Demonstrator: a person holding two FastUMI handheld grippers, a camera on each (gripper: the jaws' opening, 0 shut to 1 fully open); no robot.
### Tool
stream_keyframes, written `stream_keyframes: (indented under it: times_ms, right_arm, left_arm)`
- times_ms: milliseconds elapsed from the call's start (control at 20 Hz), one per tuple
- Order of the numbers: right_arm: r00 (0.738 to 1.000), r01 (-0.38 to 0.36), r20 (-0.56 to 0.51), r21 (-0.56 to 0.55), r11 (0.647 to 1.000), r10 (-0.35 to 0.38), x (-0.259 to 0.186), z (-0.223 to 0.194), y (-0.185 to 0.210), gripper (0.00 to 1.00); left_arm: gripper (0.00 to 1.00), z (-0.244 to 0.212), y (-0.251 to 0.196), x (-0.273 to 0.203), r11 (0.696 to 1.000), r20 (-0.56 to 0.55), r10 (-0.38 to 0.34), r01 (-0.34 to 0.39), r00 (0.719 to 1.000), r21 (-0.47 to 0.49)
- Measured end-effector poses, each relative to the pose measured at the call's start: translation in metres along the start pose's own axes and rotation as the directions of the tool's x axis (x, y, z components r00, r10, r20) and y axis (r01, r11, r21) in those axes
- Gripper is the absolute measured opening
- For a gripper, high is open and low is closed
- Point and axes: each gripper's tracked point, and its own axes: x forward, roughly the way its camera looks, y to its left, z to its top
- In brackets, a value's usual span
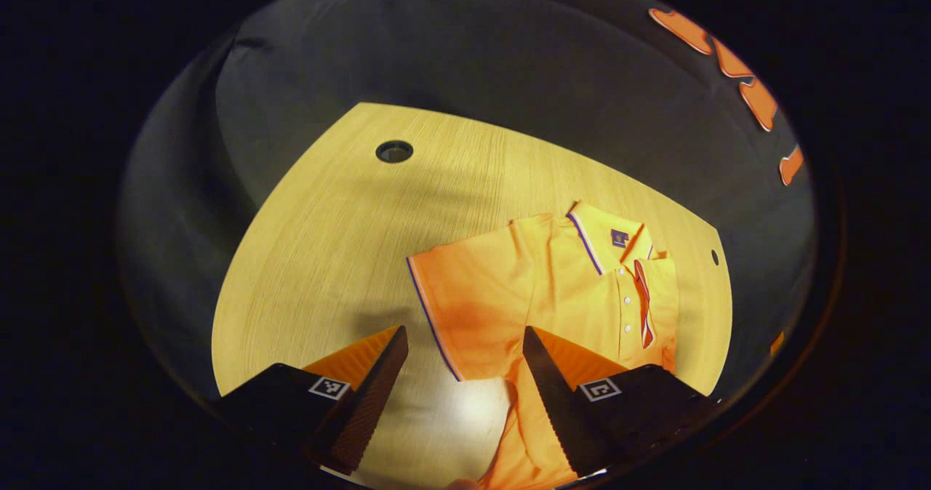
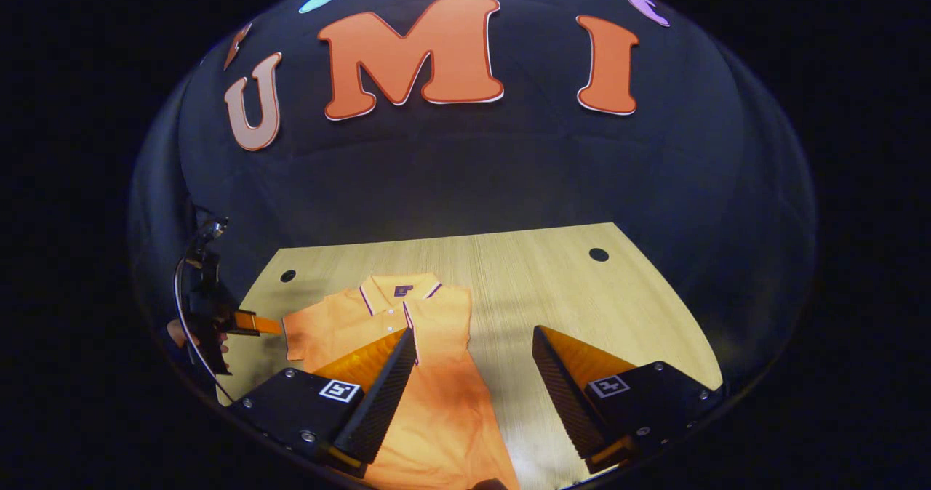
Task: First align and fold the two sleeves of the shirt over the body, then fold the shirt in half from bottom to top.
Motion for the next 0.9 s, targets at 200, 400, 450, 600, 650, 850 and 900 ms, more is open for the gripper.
stream_keyframes:
  times_ms: [200,400,450,600,650,850,900]
  right_arm:
    - [0.998,0.064,0.024,0.09,0.994,-0.066,-0.026,-0.008,-0.037,0.98]
    - [0.986,0.153,0.05,0.102,0.983,-0.158,-0.051,-0.012,-0.075,0.98]
    - [0.981,0.177,0.058,0.099,0.979,-0.183,-0.058,-0.012,-0.083,0.98]
    - [0.977,0.198,0.06,0.114,0.974,-0.205,-0.074,-0.016,-0.092,0.98]
    - [0.976,0.202,0.061,0.117,0.972,-0.21,-0.077,-0.018,-0.096,0.98]
    - [0.974,0.212,0.044,0.165,0.963,-0.222,-0.081,-0.029,-0.106,0.98]
    - [0.973,0.218,0.04,0.171,0.961,-0.228,-0.08,-0.031,-0.11,0.98]
  left_arm:
    - [0.97,0.01,-0.012,0.028,0.998,-0.083,-0.023,0.019,0.996,-0.053]
    - [0.96,0.014,-0.003,0.053,0.998,-0.162,0.048,-0.053,0.986,-0.022]
    - [0.95,0.013,-0.003,0.059,0.998,-0.18,0.064,-0.068,0.982,-0.013]
    - [0.95,0.005,0.0,0.071,0.993,-0.235,0.114,-0.113,0.965,0.017]
    - [0.96,0.004,0.001,0.073,0.992,-0.248,0.13,-0.123,0.96,0.04]
    - [0.9,0.005,0.005,0.081,0.984,-0.266,0.175,-0.162,0.948,0.072]
    - [0.8,0.001,0.005,0.078,0.984,-0.276,0.179,-0.166,0.944,0.069]
